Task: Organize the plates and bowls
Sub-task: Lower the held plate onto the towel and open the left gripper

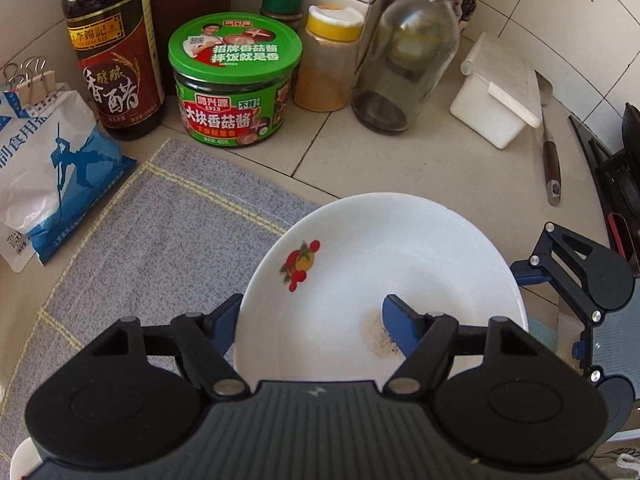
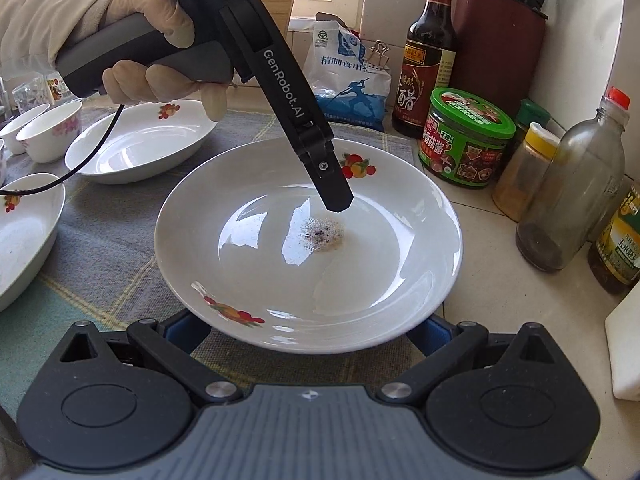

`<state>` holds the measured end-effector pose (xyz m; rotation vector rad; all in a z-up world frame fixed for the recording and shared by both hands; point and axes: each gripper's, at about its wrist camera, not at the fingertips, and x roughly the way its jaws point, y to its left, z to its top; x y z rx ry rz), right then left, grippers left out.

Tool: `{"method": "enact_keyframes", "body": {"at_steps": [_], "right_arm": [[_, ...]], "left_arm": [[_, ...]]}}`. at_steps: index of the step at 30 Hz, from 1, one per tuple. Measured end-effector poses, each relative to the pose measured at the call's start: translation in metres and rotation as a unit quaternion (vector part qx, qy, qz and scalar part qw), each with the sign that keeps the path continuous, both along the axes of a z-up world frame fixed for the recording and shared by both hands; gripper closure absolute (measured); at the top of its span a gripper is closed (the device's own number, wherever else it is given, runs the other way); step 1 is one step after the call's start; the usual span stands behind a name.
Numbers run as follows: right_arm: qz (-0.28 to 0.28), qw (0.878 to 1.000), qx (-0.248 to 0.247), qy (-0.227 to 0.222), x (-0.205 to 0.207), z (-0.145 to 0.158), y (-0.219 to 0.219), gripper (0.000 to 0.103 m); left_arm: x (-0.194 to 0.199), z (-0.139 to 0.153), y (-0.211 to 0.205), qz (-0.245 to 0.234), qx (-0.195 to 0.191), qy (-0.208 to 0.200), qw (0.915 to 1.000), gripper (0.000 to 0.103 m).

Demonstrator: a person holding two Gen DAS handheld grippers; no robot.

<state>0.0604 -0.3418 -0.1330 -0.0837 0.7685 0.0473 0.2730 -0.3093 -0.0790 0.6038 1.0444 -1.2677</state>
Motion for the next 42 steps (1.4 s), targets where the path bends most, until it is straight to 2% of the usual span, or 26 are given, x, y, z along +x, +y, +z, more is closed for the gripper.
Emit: {"method": "enact_keyframes", "body": {"at_steps": [18, 23, 25, 34, 42], "right_arm": [[-0.012, 1.0, 0.017, 0.011, 0.011, -0.009, -0.011, 0.0], [-0.014, 1.0, 0.019, 0.011, 0.01, -0.009, -0.011, 0.0], [-0.017, 1.0, 0.021, 0.01, 0.009, -0.008, -0.012, 0.0], [-0.037, 0.999, 0.023, 0.011, -0.015, -0.003, -0.001, 0.0], [-0.048, 0.998, 0.041, -0.023, -0.05, 0.013, 0.018, 0.0]], "left_arm": [[0.007, -0.013, -0.01, -0.001, 0.004, -0.009, 1.0, 0.029], [0.003, -0.012, -0.007, -0.002, 0.001, -0.017, 0.9998, 0.022], [0.0, -0.009, -0.005, -0.003, -0.001, -0.027, 0.9996, 0.016], [-0.008, 0.021, 0.021, 0.029, -0.026, -0.06, 0.9975, 0.013], [-0.051, 0.054, 0.06, 0.05, -0.051, -0.12, 0.9903, 0.011]]}}
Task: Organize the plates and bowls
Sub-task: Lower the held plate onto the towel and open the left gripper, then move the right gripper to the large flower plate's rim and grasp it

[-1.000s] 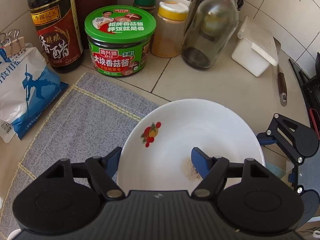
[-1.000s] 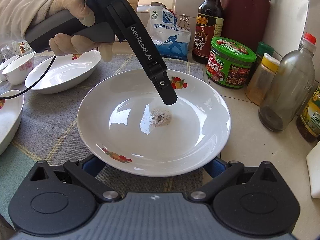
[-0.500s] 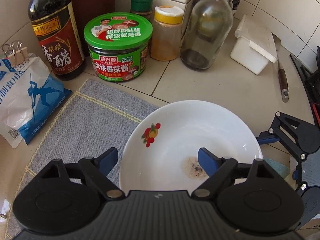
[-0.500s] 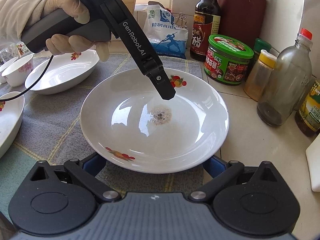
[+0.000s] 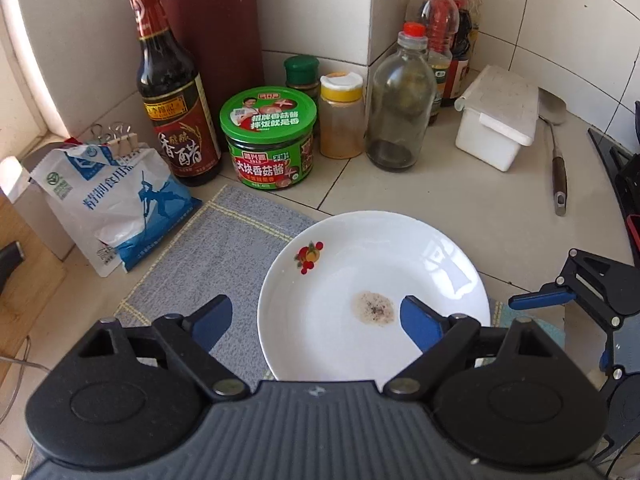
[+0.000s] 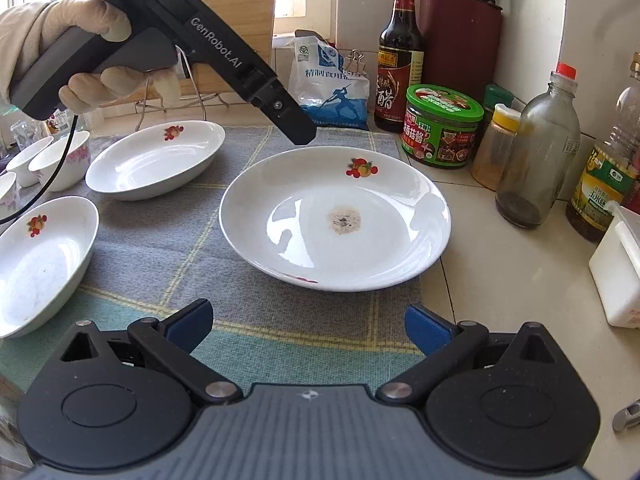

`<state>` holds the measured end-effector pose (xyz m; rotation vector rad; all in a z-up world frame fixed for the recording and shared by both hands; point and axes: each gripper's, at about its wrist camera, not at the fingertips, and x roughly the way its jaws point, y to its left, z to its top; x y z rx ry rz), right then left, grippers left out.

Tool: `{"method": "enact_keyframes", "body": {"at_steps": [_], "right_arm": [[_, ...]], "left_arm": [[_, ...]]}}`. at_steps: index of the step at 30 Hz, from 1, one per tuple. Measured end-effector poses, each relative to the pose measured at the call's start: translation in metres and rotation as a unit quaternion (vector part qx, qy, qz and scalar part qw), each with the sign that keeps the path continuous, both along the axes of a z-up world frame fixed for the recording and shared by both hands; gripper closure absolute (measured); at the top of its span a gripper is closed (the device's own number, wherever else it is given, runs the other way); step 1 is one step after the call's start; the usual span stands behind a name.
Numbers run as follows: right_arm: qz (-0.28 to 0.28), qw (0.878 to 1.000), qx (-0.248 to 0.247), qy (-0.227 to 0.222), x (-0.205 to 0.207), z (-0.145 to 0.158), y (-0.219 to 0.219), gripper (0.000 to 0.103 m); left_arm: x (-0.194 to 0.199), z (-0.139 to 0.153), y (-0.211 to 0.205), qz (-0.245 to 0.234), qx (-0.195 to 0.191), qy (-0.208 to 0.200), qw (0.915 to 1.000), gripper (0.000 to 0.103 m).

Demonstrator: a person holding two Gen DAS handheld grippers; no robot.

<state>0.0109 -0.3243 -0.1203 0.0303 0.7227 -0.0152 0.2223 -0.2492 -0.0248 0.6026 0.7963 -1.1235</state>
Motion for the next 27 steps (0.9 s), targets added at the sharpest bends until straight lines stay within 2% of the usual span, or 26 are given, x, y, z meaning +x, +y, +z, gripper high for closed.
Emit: {"method": "enact_keyframes", "body": {"at_steps": [7, 14, 21, 27], "right_arm": [[0.018, 1.0, 0.004, -0.011, -0.022, 0.005, 0.02, 0.0], [0.015, 1.0, 0.02, -0.013, -0.042, 0.008, 0.029, 0.0], [0.006, 1.0, 0.028, -0.013, -0.061, 0.014, 0.034, 0.0], [0.024, 0.999, 0.042, -0.004, -0.077, 0.013, 0.045, 0.0]], "left_arm": [[-0.049, 0.016, 0.048, 0.031, -0.028, -0.023, 0.9988, 0.008], [-0.101, 0.011, 0.088, 0.095, -0.051, -0.064, 0.9921, 0.007], [-0.153, 0.0, 0.123, 0.167, -0.086, -0.043, 0.9812, 0.007], [-0.195, -0.012, 0.155, 0.226, -0.092, -0.022, 0.9696, 0.007]]}}
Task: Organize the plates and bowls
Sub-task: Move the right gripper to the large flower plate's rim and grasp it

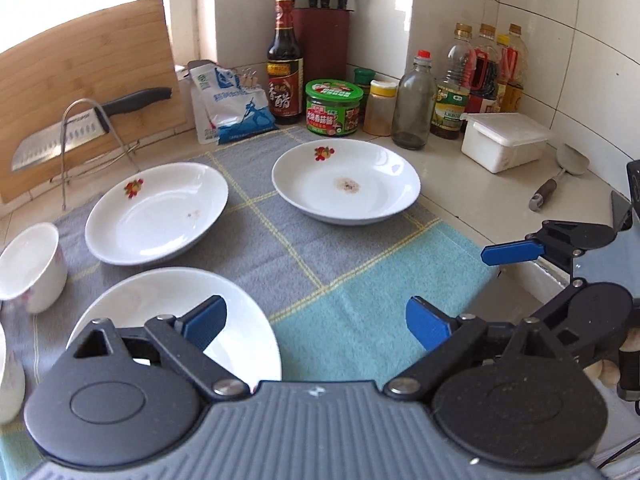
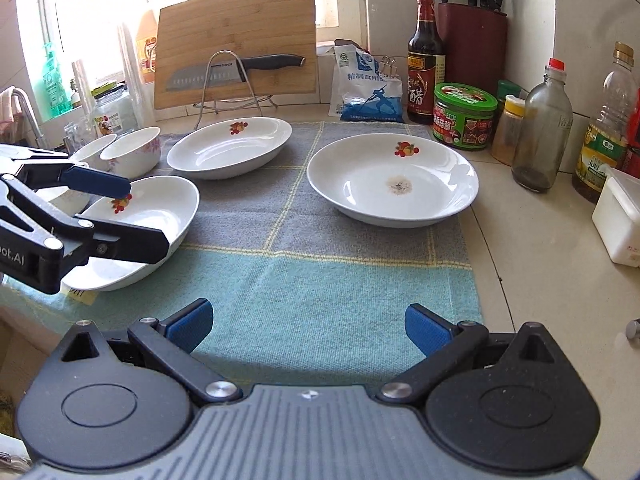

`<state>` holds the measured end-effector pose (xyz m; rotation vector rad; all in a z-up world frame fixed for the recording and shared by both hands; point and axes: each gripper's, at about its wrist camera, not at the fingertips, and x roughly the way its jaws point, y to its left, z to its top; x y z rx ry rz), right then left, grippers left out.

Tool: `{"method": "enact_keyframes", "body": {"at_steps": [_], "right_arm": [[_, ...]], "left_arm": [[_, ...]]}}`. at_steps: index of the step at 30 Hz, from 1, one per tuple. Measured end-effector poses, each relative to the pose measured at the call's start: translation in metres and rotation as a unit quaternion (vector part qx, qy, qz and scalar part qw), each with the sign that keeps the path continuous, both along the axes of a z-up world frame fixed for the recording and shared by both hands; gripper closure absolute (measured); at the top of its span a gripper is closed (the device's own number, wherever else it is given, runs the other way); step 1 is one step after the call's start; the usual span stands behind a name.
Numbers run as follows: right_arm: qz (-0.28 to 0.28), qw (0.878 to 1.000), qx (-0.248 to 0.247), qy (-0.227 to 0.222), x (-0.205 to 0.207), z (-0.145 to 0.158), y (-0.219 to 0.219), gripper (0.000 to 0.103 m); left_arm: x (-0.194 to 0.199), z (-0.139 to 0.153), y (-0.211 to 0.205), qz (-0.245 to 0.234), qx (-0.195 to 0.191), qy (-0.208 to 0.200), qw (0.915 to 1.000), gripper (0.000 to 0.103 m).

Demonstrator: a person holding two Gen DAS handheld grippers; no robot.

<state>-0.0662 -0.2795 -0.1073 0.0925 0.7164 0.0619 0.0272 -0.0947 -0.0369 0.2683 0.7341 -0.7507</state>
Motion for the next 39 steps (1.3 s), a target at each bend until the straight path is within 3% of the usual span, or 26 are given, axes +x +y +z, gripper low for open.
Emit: {"method": "enact_keyframes", "body": {"at_steps": [9, 14, 20, 25, 35, 39], "right_arm": [[0.028, 0.999, 0.03, 0.015, 0.005, -0.001, 0.019, 0.0], [0.04, 0.998, 0.044, 0.02, 0.023, -0.001, 0.027, 0.0], [0.05, 0.997, 0.046, 0.03, 0.046, -0.003, 0.047, 0.0], [0.059, 0.996, 0.051, 0.041, 0.061, -0.002, 0.063, 0.0], [0.059, 0.996, 0.05, 0.045, 0.083, 0.007, 0.09, 0.0], [0.042, 0.996, 0.052, 0.057, 0.092, 0.005, 0.096, 0.0]], "left_arm": [[-0.035, -0.018, 0.056, 0.098, 0.013, 0.016, 0.9949, 0.006], [-0.036, -0.03, 0.086, 0.128, 0.015, 0.043, 0.9907, 0.006], [-0.028, -0.043, 0.116, 0.153, 0.036, 0.048, 0.9864, 0.006], [-0.016, -0.049, 0.127, 0.137, 0.045, 0.034, 0.989, 0.006], [0.011, -0.066, 0.123, 0.043, 0.077, 0.0, 0.9961, 0.006], [0.023, -0.07, 0.129, 0.011, 0.05, 0.022, 0.9984, 0.006]]}}
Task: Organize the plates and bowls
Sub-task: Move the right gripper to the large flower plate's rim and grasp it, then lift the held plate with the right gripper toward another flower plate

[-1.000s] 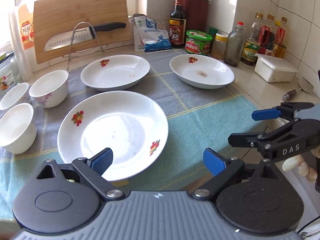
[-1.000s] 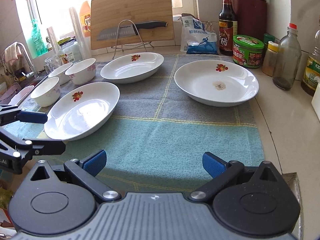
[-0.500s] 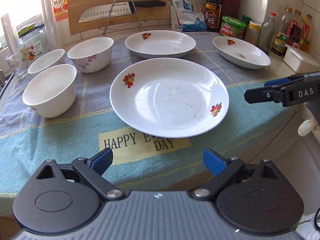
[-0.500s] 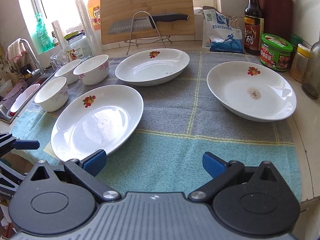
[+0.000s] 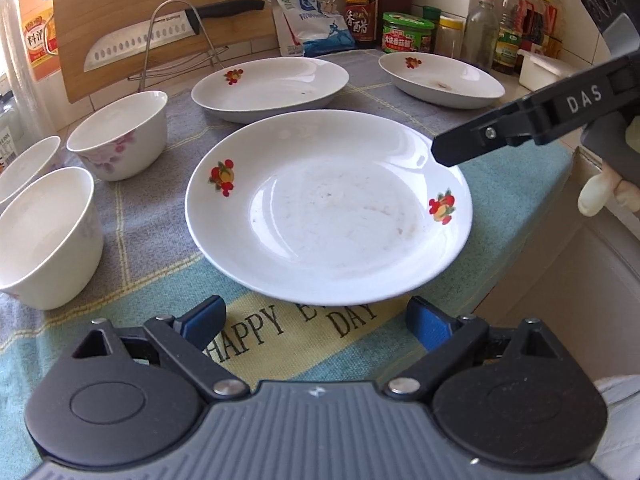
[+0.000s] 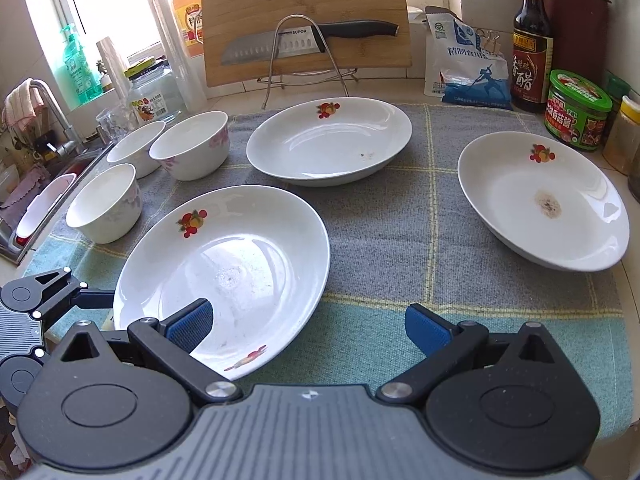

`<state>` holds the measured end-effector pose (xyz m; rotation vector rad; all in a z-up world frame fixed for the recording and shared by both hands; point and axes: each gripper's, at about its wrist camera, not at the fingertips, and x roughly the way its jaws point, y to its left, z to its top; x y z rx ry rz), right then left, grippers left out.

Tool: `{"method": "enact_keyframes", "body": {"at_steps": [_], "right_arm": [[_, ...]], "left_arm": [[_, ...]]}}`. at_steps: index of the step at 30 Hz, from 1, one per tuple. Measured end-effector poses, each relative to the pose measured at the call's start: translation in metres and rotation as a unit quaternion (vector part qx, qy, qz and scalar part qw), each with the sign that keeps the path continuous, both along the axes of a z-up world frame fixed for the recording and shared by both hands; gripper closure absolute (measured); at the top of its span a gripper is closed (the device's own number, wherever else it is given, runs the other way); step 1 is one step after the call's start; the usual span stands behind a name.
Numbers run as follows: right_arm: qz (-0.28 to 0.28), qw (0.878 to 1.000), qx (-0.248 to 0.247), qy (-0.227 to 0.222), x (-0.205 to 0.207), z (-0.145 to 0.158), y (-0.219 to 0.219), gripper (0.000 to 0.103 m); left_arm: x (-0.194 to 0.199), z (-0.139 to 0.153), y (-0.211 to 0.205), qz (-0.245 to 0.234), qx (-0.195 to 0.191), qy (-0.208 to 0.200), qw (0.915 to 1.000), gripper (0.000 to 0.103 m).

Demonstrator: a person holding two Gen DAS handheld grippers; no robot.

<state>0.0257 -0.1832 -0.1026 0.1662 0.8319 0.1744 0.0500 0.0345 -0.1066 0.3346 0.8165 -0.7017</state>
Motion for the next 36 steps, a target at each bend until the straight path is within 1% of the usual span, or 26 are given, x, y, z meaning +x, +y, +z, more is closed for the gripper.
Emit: {"method": "enact_keyframes", "body": {"at_steps": [4, 6, 11, 18, 20, 23, 26, 29, 36], "right_arm": [[-0.01, 1.0, 0.01, 0.006, 0.006, -0.002, 0.005, 0.0], [-0.015, 1.0, 0.007, 0.01, 0.01, -0.002, 0.008, 0.0], [-0.009, 1.0, 0.001, 0.016, 0.017, -0.001, 0.014, 0.0], [0.038, 0.999, -0.002, 0.024, 0.037, -0.001, 0.02, 0.0], [0.057, 0.998, 0.008, 0.029, 0.044, -0.003, 0.02, 0.0], [0.087, 0.995, 0.026, 0.044, 0.057, -0.009, 0.017, 0.0], [0.111, 0.991, 0.031, 0.064, 0.067, -0.014, 0.016, 0.0], [0.12, 0.988, 0.042, 0.087, 0.076, -0.02, 0.014, 0.0], [0.149, 0.983, 0.051, 0.099, 0.089, -0.02, 0.01, 0.0]], "left_arm": [[0.006, -0.003, 0.001, -0.023, -0.007, -0.004, 0.9997, 0.001], [0.008, -0.004, 0.002, -0.039, -0.014, -0.011, 0.9991, 0.0], [0.005, -0.008, 0.006, -0.057, -0.028, -0.026, 0.9977, 0.0], [0.006, -0.009, 0.006, -0.059, -0.034, -0.033, 0.9972, 0.0], [0.008, -0.009, 0.006, -0.062, -0.035, -0.033, 0.9969, 0.0], [0.009, -0.01, 0.005, -0.058, -0.039, -0.037, 0.9969, 0.0], [0.009, -0.011, 0.004, -0.051, -0.04, -0.038, 0.9972, 0.0], [0.009, -0.011, 0.003, -0.047, -0.039, -0.037, 0.9975, 0.0], [0.01, -0.01, 0.002, -0.046, -0.034, -0.033, 0.9978, 0.0]]}}
